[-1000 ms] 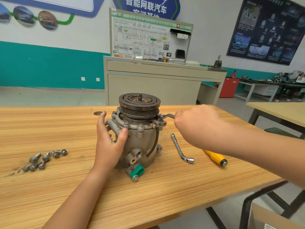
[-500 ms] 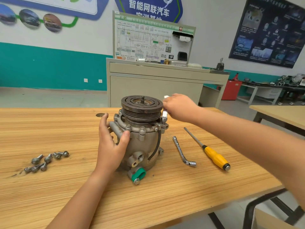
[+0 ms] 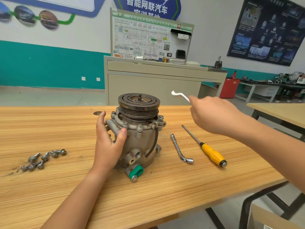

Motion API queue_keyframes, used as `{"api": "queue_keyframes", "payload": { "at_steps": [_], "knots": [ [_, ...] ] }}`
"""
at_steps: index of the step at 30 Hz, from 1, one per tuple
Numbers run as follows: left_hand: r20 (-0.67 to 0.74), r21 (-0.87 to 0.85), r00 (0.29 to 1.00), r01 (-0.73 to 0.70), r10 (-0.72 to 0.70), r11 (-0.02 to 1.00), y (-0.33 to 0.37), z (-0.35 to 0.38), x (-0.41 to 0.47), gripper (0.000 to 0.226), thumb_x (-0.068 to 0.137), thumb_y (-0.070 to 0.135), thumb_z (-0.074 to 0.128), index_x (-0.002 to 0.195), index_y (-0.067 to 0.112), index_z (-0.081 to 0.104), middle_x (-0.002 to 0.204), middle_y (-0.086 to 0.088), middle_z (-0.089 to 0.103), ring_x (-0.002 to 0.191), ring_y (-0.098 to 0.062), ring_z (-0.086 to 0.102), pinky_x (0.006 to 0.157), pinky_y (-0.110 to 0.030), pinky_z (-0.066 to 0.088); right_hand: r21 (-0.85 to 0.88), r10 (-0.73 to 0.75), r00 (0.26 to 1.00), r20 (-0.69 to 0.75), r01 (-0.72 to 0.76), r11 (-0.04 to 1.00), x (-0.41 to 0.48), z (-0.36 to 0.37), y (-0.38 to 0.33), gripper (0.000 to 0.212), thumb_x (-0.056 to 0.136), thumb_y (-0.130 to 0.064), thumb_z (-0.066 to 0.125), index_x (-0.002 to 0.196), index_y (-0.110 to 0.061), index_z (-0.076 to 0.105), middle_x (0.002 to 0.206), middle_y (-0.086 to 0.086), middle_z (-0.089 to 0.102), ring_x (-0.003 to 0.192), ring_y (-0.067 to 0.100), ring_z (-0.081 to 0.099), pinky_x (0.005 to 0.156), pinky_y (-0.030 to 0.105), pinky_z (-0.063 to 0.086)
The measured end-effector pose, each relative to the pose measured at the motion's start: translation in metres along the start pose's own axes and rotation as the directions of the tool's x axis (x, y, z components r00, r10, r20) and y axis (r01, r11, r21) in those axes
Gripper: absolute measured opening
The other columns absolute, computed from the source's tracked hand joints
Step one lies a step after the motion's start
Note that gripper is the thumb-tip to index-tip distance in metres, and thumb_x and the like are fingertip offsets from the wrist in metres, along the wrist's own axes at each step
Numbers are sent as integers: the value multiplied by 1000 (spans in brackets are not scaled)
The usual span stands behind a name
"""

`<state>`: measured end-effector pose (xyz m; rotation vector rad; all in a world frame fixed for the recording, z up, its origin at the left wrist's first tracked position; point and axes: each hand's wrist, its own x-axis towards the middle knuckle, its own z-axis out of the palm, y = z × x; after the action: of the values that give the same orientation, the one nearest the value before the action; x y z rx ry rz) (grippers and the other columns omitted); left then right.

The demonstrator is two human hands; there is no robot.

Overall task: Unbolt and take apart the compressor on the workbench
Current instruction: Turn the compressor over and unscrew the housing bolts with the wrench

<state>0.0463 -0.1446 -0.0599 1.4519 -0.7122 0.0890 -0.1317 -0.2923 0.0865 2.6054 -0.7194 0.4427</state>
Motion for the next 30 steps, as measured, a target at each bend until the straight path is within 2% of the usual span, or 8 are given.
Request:
{"api": "queue_keyframes", "payload": {
  "at_steps": [7,15,19,22,24,26,28,30],
  "knots": [
    [-4,9,1000,-6,6,1000,2,0,-1,89,67,63,47,145,36,14,151,-1,28,137,-18,31,107,-50,37,-186,-146,949,281,203,961,-17,-19,-33,30,91,-6,39,117,-16,48,62,-4,40,53,11,37,40,24,26],
    [-1,-4,1000,10,-10,1000,2,0,-1,90,65,64,48,144,39,15,149,-1,29,129,-22,42,103,-50,41,-401,-255,902,348,389,829,-11,-24,-42,30,91,-1,42,118,-10,50,60,-3,35,47,12,33,37,23,22],
    [1,-5,1000,12,-12,1000,2,0,-1,90,65,65,49,144,39,15,150,0,28,129,-22,42,103,-50,41,-400,-281,902,328,402,824,4,-18,-25,25,93,-11,37,114,-13,51,59,-3,37,47,11,34,39,23,22],
    [0,2,1000,3,-3,1000,1,0,-1,89,66,65,48,144,39,15,151,0,27,132,-23,39,104,-51,40,-422,-247,909,337,380,823,24,-7,-15,23,92,-5,40,108,-11,54,61,-1,38,50,14,39,40,24,26],
    [-1,2,1000,6,-6,1000,0,0,-1,89,66,65,48,144,40,15,151,1,26,133,-24,38,104,-51,39,-404,-239,928,286,343,848,43,7,-16,20,92,-3,43,106,-9,55,67,0,46,61,19,48,48,26,38],
    [0,1,1000,6,-6,1000,0,0,-1,87,66,64,49,144,41,15,151,2,26,133,-24,38,104,-51,39,-330,-307,935,175,350,877,62,27,-18,21,92,-2,44,110,-9,54,89,4,60,82,24,58,75,31,47],
    [1,3,1000,5,-5,1000,0,0,0,87,66,64,49,143,42,15,151,2,26,133,-24,38,104,-52,40,-239,-403,915,31,399,886,76,46,-20,28,93,-1,41,117,-9,51,111,6,62,101,23,57,96,29,37],
    [1,3,1000,5,-5,1000,1,0,-1,86,66,64,49,143,43,15,151,2,26,133,-24,38,103,-52,40,-154,-425,903,-66,412,898,80,56,-22,33,94,-2,38,125,-9,50,123,5,58,111,21,54,103,27,31]
  ]
}}
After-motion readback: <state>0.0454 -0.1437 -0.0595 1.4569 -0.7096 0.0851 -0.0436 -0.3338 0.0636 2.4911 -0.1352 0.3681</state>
